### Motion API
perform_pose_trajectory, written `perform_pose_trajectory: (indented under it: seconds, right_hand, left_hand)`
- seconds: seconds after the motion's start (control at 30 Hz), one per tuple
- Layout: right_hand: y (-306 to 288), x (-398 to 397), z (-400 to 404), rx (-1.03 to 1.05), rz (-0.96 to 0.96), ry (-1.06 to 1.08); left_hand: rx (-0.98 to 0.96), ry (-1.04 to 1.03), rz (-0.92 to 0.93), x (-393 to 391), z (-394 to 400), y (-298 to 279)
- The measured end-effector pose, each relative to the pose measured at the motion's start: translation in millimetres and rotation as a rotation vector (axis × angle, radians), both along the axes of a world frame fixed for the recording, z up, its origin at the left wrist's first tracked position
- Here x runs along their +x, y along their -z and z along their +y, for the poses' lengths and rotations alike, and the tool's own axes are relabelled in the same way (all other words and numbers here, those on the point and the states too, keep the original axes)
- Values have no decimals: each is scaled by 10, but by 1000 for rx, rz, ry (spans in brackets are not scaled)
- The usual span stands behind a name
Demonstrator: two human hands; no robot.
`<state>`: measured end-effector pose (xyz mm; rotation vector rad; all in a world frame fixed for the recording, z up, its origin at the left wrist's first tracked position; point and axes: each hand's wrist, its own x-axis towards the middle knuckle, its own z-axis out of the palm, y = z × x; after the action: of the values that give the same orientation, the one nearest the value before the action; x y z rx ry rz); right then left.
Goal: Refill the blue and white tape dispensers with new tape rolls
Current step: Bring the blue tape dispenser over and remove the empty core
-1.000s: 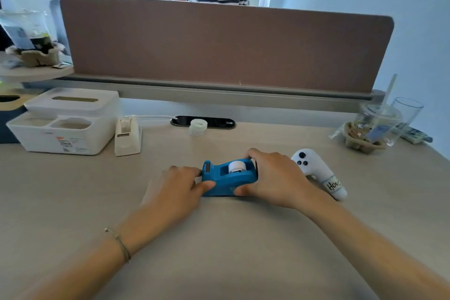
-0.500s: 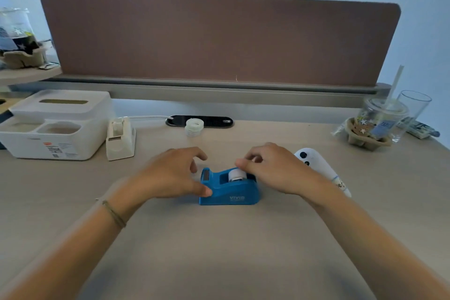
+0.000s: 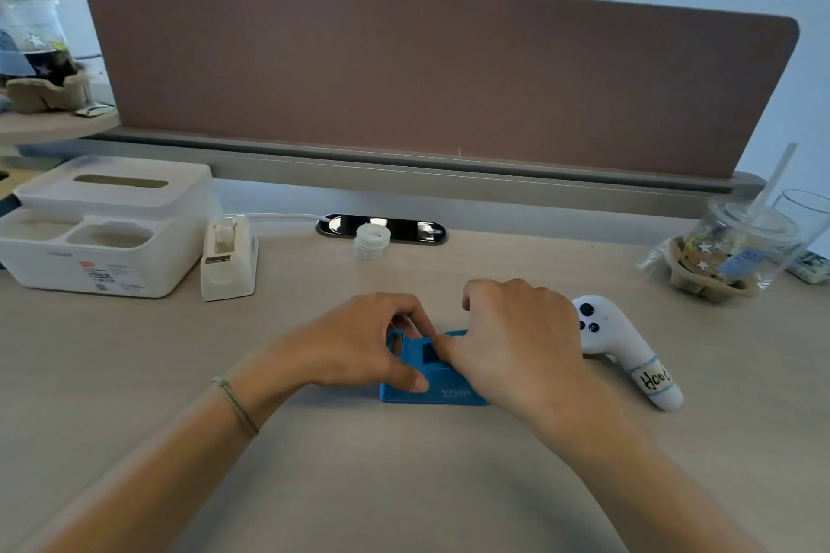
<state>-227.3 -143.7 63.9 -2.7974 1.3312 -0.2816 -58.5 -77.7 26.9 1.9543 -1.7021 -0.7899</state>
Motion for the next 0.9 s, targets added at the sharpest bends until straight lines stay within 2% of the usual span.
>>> perform_pose_trajectory:
  seconds: [0.17,0.4,0.53,0.67,0.8,0.9]
  right_hand:
    - [23,48,41,-45,46,-4]
    - [-8,4,19,25,-23,35]
    - [-105,-85,-69,256,-105,82]
    - [-76,-155,-297,493,-280,60]
    - [-101,-178,-421,777,-457,16]
    - [-100,-165,-417,895,-541,-3]
  left_hand:
    - [-3,-2,10,-6,6,5]
    - [-8,9,9,0,17,7]
    - [4,13,-4,14,14,24]
    - [-3,23,-40,21,28,12]
    - [-228,-115,39,-6,14,-52]
    - [-330,-163,145,-89,11,-105]
